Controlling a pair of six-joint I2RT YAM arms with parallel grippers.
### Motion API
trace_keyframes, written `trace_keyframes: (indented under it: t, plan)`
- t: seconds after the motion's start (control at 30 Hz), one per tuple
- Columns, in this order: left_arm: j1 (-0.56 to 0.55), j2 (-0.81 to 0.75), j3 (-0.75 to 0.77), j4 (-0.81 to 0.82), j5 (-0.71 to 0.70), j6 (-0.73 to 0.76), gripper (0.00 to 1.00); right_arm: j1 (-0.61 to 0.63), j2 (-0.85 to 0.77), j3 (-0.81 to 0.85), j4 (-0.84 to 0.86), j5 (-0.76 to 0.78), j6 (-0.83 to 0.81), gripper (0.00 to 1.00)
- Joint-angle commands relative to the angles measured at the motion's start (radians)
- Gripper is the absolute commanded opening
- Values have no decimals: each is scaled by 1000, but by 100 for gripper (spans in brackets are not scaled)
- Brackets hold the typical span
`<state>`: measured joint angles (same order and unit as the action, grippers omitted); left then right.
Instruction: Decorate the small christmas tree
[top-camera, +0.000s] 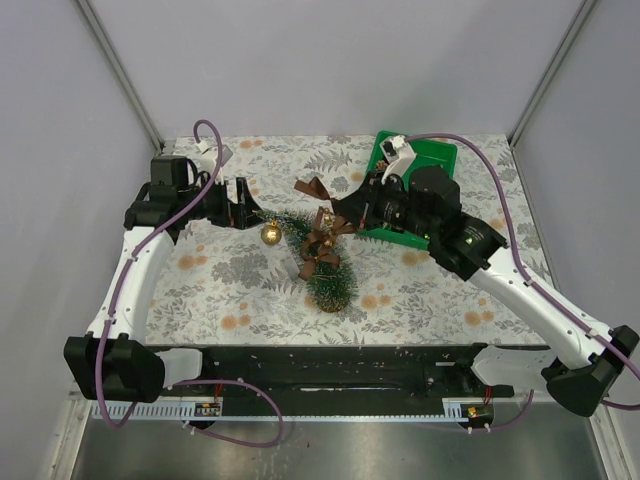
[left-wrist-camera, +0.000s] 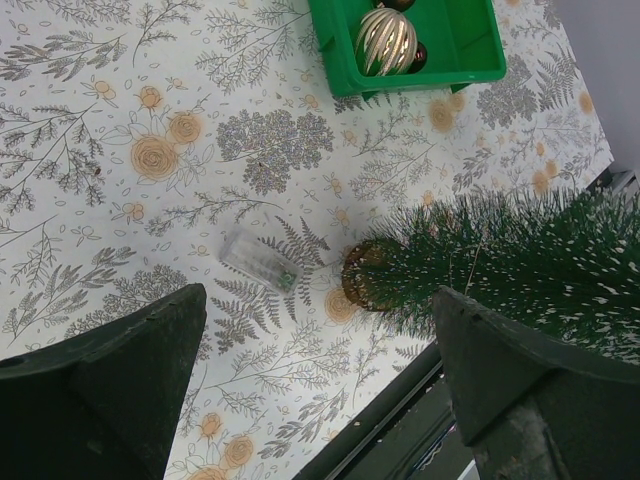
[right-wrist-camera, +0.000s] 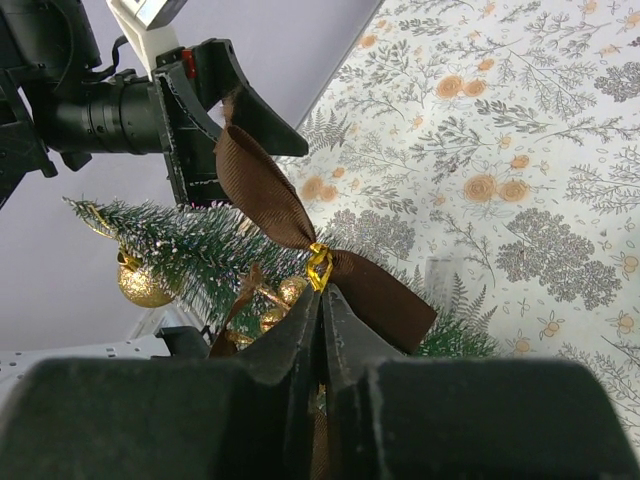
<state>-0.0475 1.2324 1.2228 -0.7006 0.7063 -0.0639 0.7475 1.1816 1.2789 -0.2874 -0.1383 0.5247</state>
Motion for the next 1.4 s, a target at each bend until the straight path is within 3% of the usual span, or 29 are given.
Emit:
trace_keyframes:
  t: [0.0, 0.37, 0.77, 1.07, 1.37]
  plan:
    - [-9, 1, 44, 50, 21, 7, 99, 15, 7, -13, 60, 19, 6, 11]
    - [-14, -8, 32, 58, 15, 10, 99, 44, 30, -56, 85, 31, 12, 23]
    - [-26, -2, 32, 66, 15, 6, 99, 49, -16, -85, 65, 54, -9, 48]
    - [-28, -8, 32, 67, 7, 4, 99, 49, -57, -96, 31, 92, -25, 53]
    - [-28, -7, 26, 67, -1, 4, 99, 49, -92, -46, -39, 175, -80, 70]
